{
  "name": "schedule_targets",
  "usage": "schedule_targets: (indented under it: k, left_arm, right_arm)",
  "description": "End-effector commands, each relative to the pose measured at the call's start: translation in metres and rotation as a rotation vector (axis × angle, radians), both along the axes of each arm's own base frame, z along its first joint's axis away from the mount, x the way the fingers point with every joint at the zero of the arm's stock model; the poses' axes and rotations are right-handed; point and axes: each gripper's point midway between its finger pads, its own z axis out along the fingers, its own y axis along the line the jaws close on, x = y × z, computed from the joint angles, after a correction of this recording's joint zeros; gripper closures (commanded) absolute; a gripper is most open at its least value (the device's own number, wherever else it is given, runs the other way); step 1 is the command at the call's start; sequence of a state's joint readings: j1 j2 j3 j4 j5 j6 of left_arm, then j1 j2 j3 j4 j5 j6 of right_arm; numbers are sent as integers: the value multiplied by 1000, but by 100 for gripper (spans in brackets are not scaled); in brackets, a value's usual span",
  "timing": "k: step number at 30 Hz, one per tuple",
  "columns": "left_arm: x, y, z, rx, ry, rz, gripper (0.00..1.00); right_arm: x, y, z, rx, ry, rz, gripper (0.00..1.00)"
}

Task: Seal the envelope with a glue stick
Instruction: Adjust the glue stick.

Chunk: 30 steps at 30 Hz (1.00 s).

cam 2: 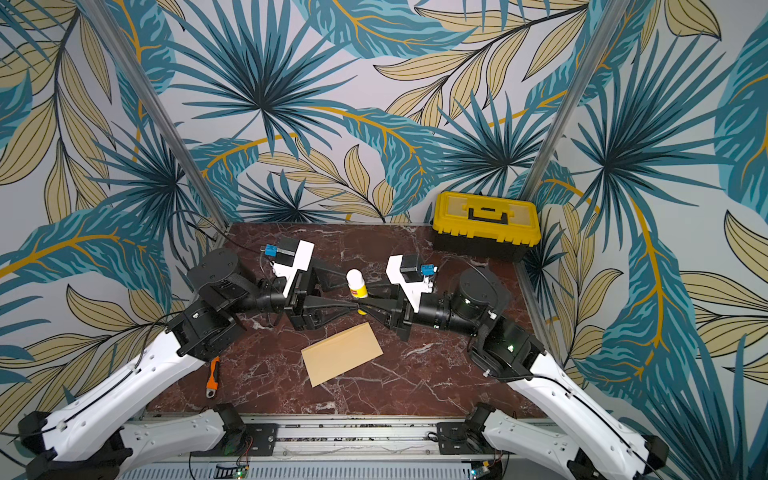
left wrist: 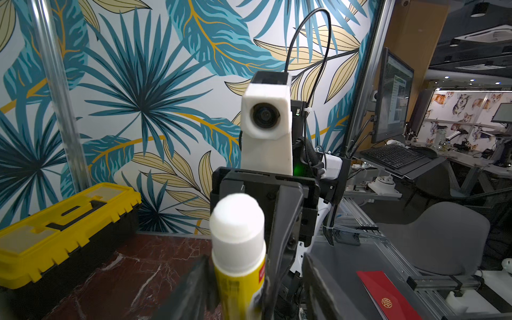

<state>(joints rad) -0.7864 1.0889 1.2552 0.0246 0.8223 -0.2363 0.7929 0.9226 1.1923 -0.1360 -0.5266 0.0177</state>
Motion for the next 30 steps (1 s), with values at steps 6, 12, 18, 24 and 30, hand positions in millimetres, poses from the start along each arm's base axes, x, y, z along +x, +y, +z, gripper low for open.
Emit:
schedule_targets:
  k: [6, 12, 18, 24, 30]
  left_arm:
    - [-11, 0, 7, -33, -31, -76, 58]
    - [-6, -3, 5, -29, -24, -69, 68]
    - [4, -3, 10, -80, -19, -12, 77]
    - [18, -2, 20, -185, 12, 47, 83]
    - [32, 14, 44, -353, 38, 148, 83]
  right_arm:
    - [-11, 4, 9, 16, 2, 70, 100]
    - [-11, 3, 8, 13, 4, 69, 100]
    - [-7, 1, 9, 30, 7, 42, 100]
    - [2, -1, 17, 110, 0, -9, 55]
    - [13, -3, 30, 235, -35, -55, 45]
